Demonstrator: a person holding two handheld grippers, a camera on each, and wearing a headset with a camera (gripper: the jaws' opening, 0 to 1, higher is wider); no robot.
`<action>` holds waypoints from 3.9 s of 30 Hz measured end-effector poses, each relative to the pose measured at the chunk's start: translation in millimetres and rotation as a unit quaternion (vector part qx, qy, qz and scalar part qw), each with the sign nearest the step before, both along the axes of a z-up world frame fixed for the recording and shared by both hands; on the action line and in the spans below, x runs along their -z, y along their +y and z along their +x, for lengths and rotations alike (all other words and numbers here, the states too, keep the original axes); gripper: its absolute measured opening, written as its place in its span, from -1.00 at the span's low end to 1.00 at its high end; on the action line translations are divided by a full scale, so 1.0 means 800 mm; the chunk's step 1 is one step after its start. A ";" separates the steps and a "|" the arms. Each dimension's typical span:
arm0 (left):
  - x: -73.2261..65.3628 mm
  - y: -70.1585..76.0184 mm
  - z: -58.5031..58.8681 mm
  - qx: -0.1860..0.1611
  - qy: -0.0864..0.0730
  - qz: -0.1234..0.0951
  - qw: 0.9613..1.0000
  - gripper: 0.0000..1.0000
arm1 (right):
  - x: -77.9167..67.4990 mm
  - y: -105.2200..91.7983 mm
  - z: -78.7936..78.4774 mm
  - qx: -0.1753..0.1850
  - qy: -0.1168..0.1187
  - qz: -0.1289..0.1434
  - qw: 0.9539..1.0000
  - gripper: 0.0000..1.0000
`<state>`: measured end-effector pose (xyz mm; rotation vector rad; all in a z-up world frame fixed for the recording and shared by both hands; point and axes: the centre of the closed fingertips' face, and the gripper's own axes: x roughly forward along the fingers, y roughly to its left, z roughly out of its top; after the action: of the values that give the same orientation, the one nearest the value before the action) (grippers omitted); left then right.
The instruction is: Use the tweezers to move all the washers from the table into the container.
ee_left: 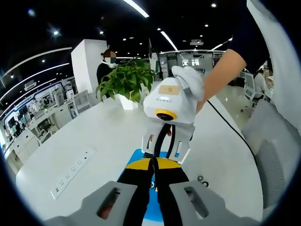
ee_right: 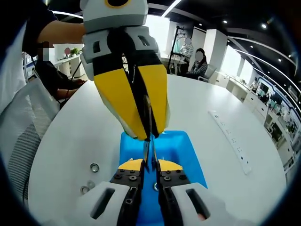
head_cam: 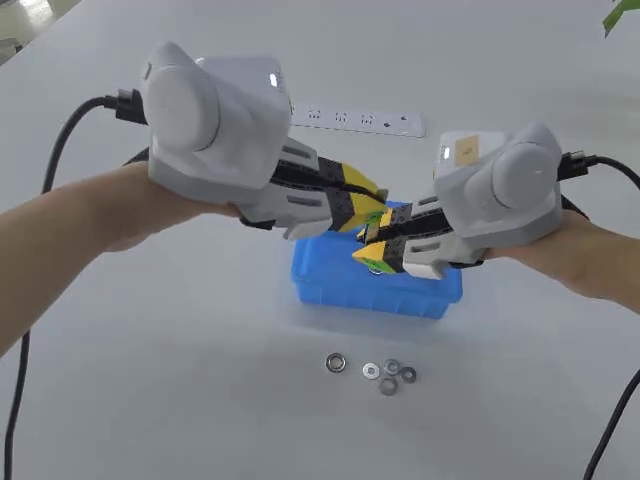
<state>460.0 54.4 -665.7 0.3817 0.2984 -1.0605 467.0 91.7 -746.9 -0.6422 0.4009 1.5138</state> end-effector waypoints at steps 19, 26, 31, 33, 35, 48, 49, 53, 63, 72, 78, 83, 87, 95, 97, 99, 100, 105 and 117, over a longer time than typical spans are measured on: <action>-0.018 0.004 0.001 0.007 -0.030 0.020 0.999 -0.90 | -0.020 0.003 -0.007 0.001 -0.001 0.006 1.000 -0.59; -0.031 0.007 -0.004 0.008 -0.036 0.019 0.999 -0.90 | -0.024 -0.001 -0.013 -0.001 -0.009 0.006 1.000 -0.40; -0.039 0.011 -0.009 0.004 -0.039 0.018 0.999 -0.90 | -0.036 -0.012 -0.013 0.018 -0.011 0.019 1.000 -0.18; -0.041 0.012 -0.012 0.003 -0.039 0.018 0.999 -0.90 | -0.040 -0.018 -0.016 0.023 -0.017 0.025 0.999 -0.10; -0.043 0.013 -0.017 0.003 -0.039 0.019 0.999 -0.90 | -0.043 -0.024 -0.020 0.031 -0.019 0.027 0.999 -0.02; -0.045 0.013 -0.056 0.005 -0.031 0.025 0.999 -0.90 | -0.049 -0.059 -0.060 0.039 -0.013 0.040 0.998 0.31; -0.044 0.013 -0.060 0.004 -0.028 0.025 0.999 -0.90 | -0.049 -0.061 -0.063 0.040 -0.011 0.041 0.998 0.37; -0.039 0.012 -0.075 0.003 -0.021 0.023 1.000 -0.90 | -0.046 -0.072 -0.079 0.047 -0.001 0.039 0.998 0.50; -0.020 0.006 -0.113 0.005 0.003 0.015 1.000 -0.90 | -0.035 -0.107 -0.117 0.067 0.021 0.039 0.997 0.68; 0.007 0.004 -0.137 -0.002 0.026 0.013 1.000 -0.90 | -0.008 -0.143 -0.147 0.085 0.047 0.018 0.995 0.84; 0.013 0.003 -0.145 -0.007 0.029 0.009 1.000 -0.90 | 0.006 -0.154 -0.165 0.083 0.060 0.000 0.995 1.00; 0.016 0.002 -0.145 -0.007 0.030 0.011 0.999 -0.90 | 0.008 -0.159 -0.170 0.087 0.066 0.001 0.994 1.00; 0.014 -0.001 -0.144 -0.007 0.029 0.006 1.000 -0.90 | 0.012 -0.163 -0.172 0.086 0.061 -0.002 0.994 1.00; 0.017 -0.005 -0.145 0.002 0.030 0.010 0.999 -0.90 | 0.024 -0.171 -0.176 0.098 0.076 -0.002 0.992 1.00; 0.019 -0.004 -0.144 0.002 0.031 0.013 0.999 -0.89 | 0.026 -0.171 -0.177 0.103 0.083 0.003 0.991 1.00; 0.019 -0.004 -0.142 0.003 0.031 0.013 0.999 -0.89 | 0.025 -0.169 -0.178 0.107 0.087 0.010 0.990 1.00; 0.019 -0.004 -0.141 0.003 0.030 0.014 0.999 -0.89 | 0.026 -0.168 -0.179 0.108 0.088 0.010 0.990 1.00; 0.022 -0.006 -0.133 0.005 0.028 0.016 0.999 -0.89 | 0.028 -0.169 -0.181 0.110 0.093 0.012 0.990 1.00; 0.033 -0.011 -0.123 0.012 0.028 0.019 0.999 -0.89 | 0.039 -0.175 -0.181 0.111 0.105 0.001 0.988 1.00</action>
<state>361.9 45.7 -691.9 0.3897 0.3655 -1.0924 322.5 -48.2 -778.3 -0.4223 0.6118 1.3720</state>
